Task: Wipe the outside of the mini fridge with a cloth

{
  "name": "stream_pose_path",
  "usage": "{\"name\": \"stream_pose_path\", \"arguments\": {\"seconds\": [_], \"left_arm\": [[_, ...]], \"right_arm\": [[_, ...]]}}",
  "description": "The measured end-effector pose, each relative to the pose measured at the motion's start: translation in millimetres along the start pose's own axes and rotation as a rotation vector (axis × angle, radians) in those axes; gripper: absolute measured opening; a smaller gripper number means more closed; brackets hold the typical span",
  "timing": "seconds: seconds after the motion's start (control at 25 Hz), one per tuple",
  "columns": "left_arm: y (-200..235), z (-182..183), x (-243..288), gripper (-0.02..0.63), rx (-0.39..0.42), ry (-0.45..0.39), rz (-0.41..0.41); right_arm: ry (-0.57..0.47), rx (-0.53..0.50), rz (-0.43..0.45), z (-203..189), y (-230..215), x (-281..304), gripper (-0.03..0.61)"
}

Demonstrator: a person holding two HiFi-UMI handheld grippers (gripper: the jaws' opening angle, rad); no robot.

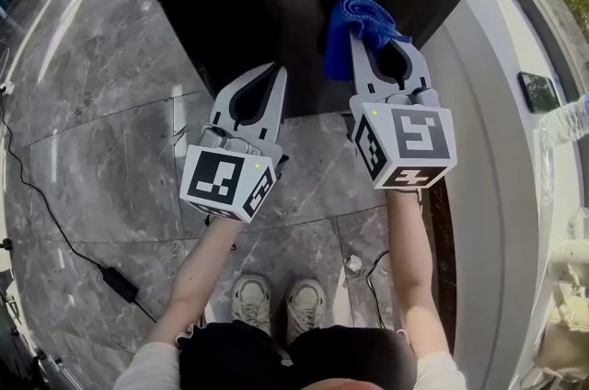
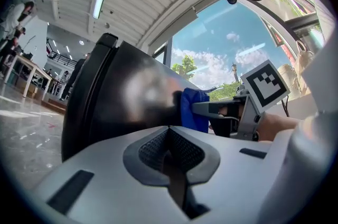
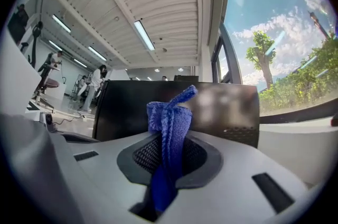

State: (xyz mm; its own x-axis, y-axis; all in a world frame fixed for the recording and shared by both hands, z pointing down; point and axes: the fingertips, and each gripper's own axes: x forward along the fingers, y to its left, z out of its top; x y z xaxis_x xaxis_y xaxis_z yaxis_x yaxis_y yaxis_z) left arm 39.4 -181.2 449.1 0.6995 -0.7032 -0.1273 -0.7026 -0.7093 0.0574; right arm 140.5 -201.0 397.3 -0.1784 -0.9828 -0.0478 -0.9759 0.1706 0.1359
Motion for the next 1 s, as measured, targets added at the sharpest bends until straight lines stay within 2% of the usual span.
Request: {"name": "stream_pose_path", "arguments": {"seconds": [0.24, 0.48, 0.64, 1.0], "left_arm": [[-10.2, -21.7, 12.8, 0.003, -0.017, 0.034, -0.031], [-5.4, -35.0, 13.3, 0.003, -0.036, 0.057, -0.027], [1.1, -38.7, 11.2, 0.003, -0.041, 0.064, -0.014], [5.9, -46.6, 9.8, 0.003, -0.035, 0.086, 0.003]], "right_arm": [[0.022, 0.005, -0.167, -8.3, -72.8, -17.7, 0.064], [0.038, -0.023, -0.29, -16.3, -117.9, -27.3, 0.064], [0.043, -0.06, -0.289, -16.4, -123.4, -27.4, 0.064], [0.039, -0.018, -0.321, -23.1, -140.7, -32.8, 0.064]]}}
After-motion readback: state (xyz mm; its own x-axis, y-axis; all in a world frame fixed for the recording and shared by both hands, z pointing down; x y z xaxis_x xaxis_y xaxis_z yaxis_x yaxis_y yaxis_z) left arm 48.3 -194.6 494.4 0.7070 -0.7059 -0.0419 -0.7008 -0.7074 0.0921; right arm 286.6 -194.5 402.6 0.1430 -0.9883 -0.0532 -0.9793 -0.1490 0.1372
